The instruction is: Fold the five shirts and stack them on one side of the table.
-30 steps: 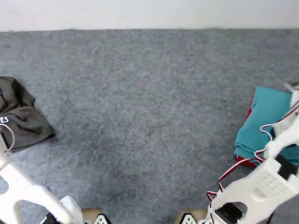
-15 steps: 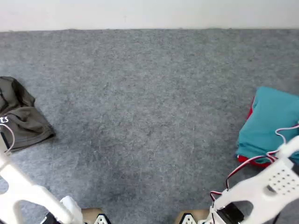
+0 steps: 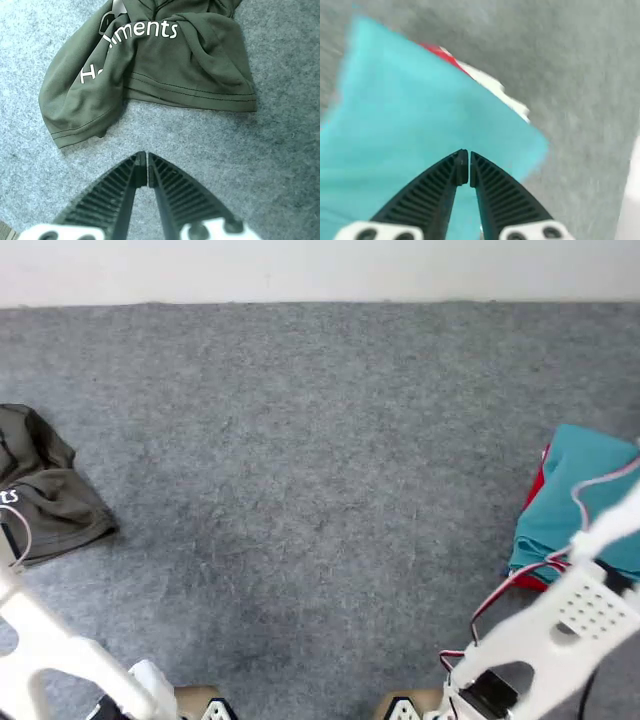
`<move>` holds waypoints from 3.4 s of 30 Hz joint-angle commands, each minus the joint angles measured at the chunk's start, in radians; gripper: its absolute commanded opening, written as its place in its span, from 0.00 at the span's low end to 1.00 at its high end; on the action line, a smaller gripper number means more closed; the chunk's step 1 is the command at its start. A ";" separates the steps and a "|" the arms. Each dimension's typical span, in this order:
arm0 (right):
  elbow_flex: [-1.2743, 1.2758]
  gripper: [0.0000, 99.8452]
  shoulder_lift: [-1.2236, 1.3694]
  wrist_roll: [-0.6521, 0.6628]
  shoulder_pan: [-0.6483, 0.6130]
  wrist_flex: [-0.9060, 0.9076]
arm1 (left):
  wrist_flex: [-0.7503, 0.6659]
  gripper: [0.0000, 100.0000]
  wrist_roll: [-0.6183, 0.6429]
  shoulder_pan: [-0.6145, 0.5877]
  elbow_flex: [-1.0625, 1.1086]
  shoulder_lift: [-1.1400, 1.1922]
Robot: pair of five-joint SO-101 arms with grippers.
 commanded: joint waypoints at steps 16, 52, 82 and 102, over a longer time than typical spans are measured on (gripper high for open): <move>-0.318 0.01 0.318 0.002 -0.110 -0.024 | -0.003 0.02 -0.005 0.003 -0.005 -0.023; 1.119 0.01 -0.794 -0.304 -0.358 0.153 | -0.011 0.18 -0.213 0.241 -0.142 0.422; 1.418 0.01 -0.886 -0.471 -0.386 0.154 | 0.048 0.14 -0.081 0.358 -0.940 1.409; 1.418 0.01 -0.886 -0.473 -0.386 0.154 | 0.281 0.01 -0.023 0.578 -1.400 1.227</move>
